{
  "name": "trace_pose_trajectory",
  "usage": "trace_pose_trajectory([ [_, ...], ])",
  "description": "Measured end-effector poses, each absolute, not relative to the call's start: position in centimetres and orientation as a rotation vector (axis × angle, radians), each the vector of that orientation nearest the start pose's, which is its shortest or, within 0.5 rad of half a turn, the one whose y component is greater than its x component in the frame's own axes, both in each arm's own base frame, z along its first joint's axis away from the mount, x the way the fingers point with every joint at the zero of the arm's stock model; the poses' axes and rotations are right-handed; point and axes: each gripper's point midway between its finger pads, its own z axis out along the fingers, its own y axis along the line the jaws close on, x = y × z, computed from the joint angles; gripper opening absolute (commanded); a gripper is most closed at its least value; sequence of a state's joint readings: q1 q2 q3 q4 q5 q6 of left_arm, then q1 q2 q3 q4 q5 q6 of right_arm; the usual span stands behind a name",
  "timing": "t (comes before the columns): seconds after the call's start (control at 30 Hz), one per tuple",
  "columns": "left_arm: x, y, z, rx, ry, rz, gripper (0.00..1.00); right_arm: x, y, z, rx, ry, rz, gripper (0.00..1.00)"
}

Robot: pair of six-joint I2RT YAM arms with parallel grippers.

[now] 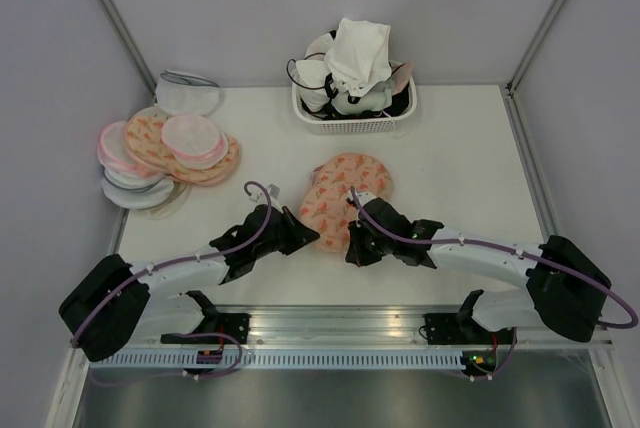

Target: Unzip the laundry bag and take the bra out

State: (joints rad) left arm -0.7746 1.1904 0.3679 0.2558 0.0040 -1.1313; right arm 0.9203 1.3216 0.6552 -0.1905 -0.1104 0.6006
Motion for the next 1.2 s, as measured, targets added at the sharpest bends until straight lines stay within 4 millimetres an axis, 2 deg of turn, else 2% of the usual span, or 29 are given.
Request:
trace_pose_trajectory([
  [0.2, 21.5, -25.7, 7.9, -0.437, 2.279, -1.05, 0.02, 16.9, 24.6, 5.1, -0.358, 2.571, 0.546, 0.0],
  [0.3, 21.3, -25.9, 7.7, -0.431, 2.293, -1.055, 0.29, 17.6, 23.0, 4.5, -0.294, 2.583, 0.445, 0.0],
  [0.33, 21.2, -26.0, 7.6, -0.429, 2.298, -1.058, 0.5, 17.9, 22.5, 4.3, -0.265, 2.585, 0.409, 0.0],
  [0.4, 21.0, -26.1, 7.2, -0.428, 2.311, -1.051, 0.66, 18.4, 21.0, 3.7, -0.226, 2.596, 0.316, 0.0],
  [0.47, 20.9, -26.1, 7.1, -0.434, 2.314, -1.048, 0.75, 18.7, 19.3, 3.0, -0.188, 2.617, 0.217, 0.0],
  [0.6, 20.6, -26.0, 7.1, -0.431, 2.314, -1.039, 0.79, 18.9, 17.4, 2.5, -0.153, 2.622, 0.094, 0.0],
  [0.7, 20.6, -25.2, 7.8, -0.445, 2.283, -1.02, 0.8, 19.0, 16.0, 2.6, -0.125, 2.615, 0.008, 0.01],
  [0.73, 20.7, -25.0, 8.3, -0.449, 2.268, -1.019, 0.81, 19.1, 15.7, 2.7, -0.116, 2.612, -0.013, 0.05],
  [0.77, 20.8, -24.7, 8.8, -0.455, 2.247, -1.015, 0.81, 19.1, 15.2, 3.0, -0.102, 2.607, -0.04, 0.17],
  [0.8, 20.9, -24.4, 9.4, -0.458, 2.223, -1.014, 0.81, 19.3, 14.9, 3.4, -0.08, 2.598, -0.061, 0.57],
  [0.83, 21.1, -24.2, 9.9, -0.459, 2.2, -1.012, 0.82, 19.4, 14.6, 3.9, -0.06, 2.585, -0.077, 0.65],
  [0.9, 21.4, -23.8, 10.5, -0.448, 2.168, -1.002, 0.82, 19.9, 14.0, 5.3, -0.048, 2.548, -0.105, 0.74],
  [1.0, 21.5, -23.6, 10.3, -0.409, 2.156, -0.978, 0.82, 20.6, 14.1, 7.4, -0.044, 2.501, -0.088, 0.76],
  [1.1, 21.6, -23.3, 9.9, -0.395, 2.161, -0.947, 0.82, 21.2, 15.2, 9.1, -0.085, 2.476, -0.023, 0.76],
  [1.2, 21.6, -23.1, 9.9, -0.395, 2.157, -0.936, 0.82, 21.5, 17.2, 10.1, -0.15, 2.467, 0.073, 0.75],
])
